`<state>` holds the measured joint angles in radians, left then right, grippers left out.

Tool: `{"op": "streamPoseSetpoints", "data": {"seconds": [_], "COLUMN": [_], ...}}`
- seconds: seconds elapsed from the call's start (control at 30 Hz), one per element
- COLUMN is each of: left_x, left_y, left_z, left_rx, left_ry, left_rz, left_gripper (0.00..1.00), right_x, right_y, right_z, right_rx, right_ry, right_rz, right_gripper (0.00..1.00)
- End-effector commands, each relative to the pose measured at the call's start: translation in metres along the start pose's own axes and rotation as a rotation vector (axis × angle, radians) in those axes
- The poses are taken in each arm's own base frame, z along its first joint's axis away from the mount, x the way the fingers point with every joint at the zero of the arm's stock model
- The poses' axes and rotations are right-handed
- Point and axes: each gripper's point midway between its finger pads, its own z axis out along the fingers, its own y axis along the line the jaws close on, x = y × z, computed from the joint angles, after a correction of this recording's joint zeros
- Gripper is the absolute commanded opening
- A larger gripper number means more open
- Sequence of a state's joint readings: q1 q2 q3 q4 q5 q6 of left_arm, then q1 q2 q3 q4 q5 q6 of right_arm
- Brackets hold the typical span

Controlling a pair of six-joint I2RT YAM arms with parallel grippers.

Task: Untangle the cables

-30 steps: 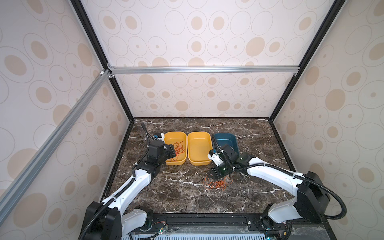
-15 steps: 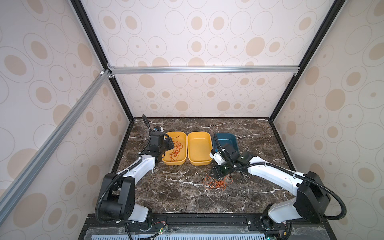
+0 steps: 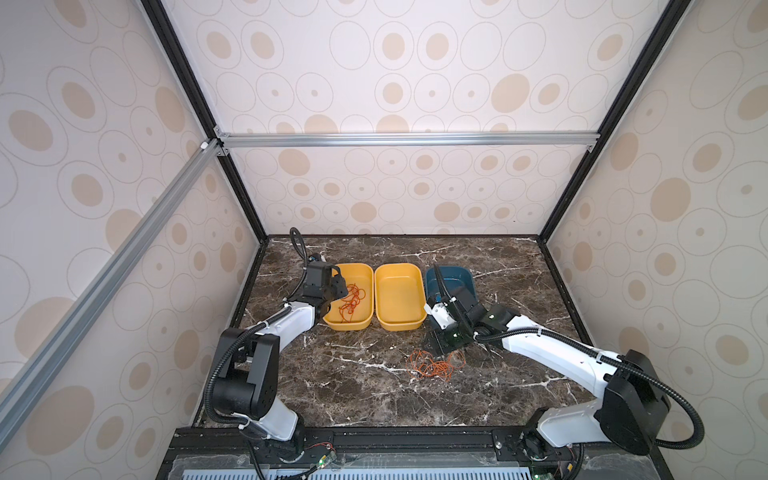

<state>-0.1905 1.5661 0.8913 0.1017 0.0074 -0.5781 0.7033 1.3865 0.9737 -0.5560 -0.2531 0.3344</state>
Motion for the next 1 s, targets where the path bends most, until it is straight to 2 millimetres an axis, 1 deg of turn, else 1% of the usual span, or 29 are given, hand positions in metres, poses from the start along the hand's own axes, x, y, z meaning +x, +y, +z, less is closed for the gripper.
{"op": "streamPoseSetpoints", "data": {"seconds": [0.0,0.07,0.13,0.27,0.37,0.43,0.57,0.67,0.73,0.8,0.97], "left_x": [-0.022,-0.023,-0.022,-0.013,-0.003,0.01,0.043,0.075,0.095,0.109,0.133], "left_y": [-0.004,-0.011,-0.023,-0.052,-0.073,-0.088,-0.113,-0.129,-0.134,-0.13,-0.121], "left_z": [-0.015,-0.021,-0.029,-0.049,-0.067,-0.079,-0.099,-0.115,-0.123,-0.125,-0.128], "left_rx": [-0.001,0.031,0.082,0.207,0.291,0.358,0.476,0.575,0.625,0.637,0.635], "left_ry": [-0.045,-0.044,-0.03,0.017,0.037,0.056,0.096,0.141,0.163,0.184,0.224], "left_rz": [0.008,0.013,0.029,0.084,0.124,0.135,0.163,0.18,0.167,0.141,0.126], "left_gripper": [0.58,0.59,0.59,0.6,0.6,0.6,0.61,0.61,0.61,0.61,0.61], "right_x": [0.004,0.004,0.005,0.012,0.018,0.024,0.036,0.042,0.046,0.046,0.044], "right_y": [-0.005,-0.008,-0.016,-0.02,-0.025,-0.029,-0.037,-0.039,-0.038,-0.036,-0.029], "right_z": [-0.004,-0.005,-0.007,-0.005,-0.003,0.0,0.007,0.014,0.019,0.024,0.031], "right_rx": [0.014,0.033,0.072,0.085,0.1,0.113,0.142,0.14,0.128,0.112,0.117], "right_ry": [0.004,0.001,0.002,0.023,0.043,0.062,0.104,0.124,0.142,0.15,0.156], "right_rz": [0.036,0.051,0.076,0.093,0.115,0.14,0.176,0.18,0.183,0.182,0.142], "right_gripper": [0.52,0.52,0.53,0.55,0.55,0.56,0.57,0.57,0.57,0.57,0.57]}}
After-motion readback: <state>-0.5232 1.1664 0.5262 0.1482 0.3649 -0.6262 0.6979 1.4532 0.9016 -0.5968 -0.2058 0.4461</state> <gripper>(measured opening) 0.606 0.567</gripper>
